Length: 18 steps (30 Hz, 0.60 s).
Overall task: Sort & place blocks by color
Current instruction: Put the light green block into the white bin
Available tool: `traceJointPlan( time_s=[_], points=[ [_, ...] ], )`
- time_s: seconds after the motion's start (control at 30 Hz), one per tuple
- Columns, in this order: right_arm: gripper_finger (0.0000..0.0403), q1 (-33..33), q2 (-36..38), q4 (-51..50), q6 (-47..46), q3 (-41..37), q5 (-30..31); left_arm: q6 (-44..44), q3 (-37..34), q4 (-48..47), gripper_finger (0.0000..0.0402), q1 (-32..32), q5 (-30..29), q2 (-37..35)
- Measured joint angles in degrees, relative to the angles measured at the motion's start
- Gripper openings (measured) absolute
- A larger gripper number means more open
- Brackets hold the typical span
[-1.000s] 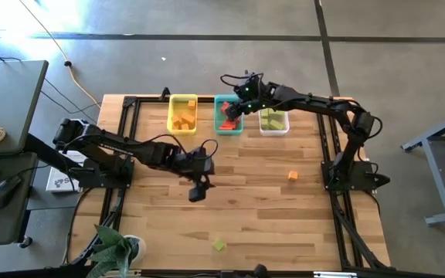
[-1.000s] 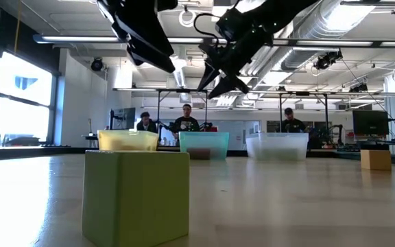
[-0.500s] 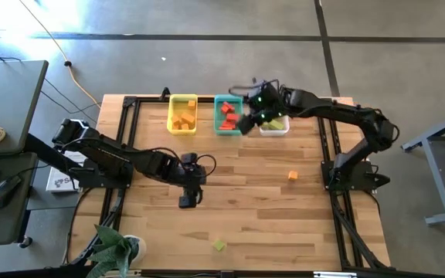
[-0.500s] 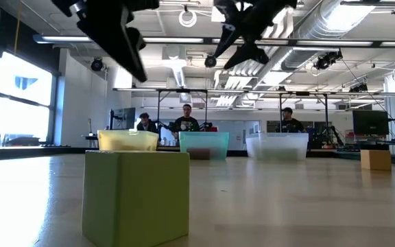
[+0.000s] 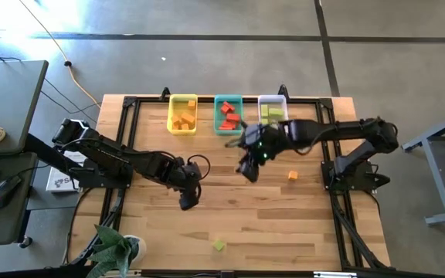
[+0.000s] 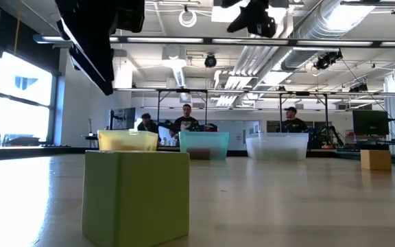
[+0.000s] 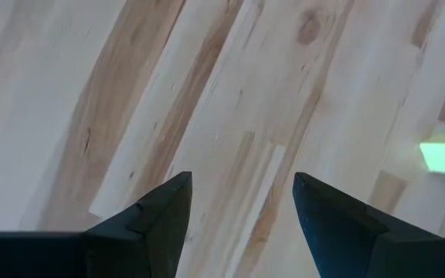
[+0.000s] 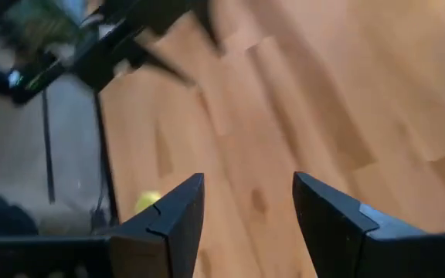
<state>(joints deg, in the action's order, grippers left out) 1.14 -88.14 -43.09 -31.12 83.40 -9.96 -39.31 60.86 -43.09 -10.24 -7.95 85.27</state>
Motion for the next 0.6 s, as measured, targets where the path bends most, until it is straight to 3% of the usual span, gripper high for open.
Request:
traceJointPlan(
  time_s=[0.23,0.6],
  points=[
    [0.0184,7.52,0.02,1.24,6.02,-0.02,-0.44,-5.72,0.0,-0.44,0.0214,-0.02,0.01,0.0],
    [0.0184,17.38,-1.79,13.31,17.23,-1.86,6.89,-7.04,0.0,-0.42,0.0214,-0.11,-0.08,0.0]
  ],
)
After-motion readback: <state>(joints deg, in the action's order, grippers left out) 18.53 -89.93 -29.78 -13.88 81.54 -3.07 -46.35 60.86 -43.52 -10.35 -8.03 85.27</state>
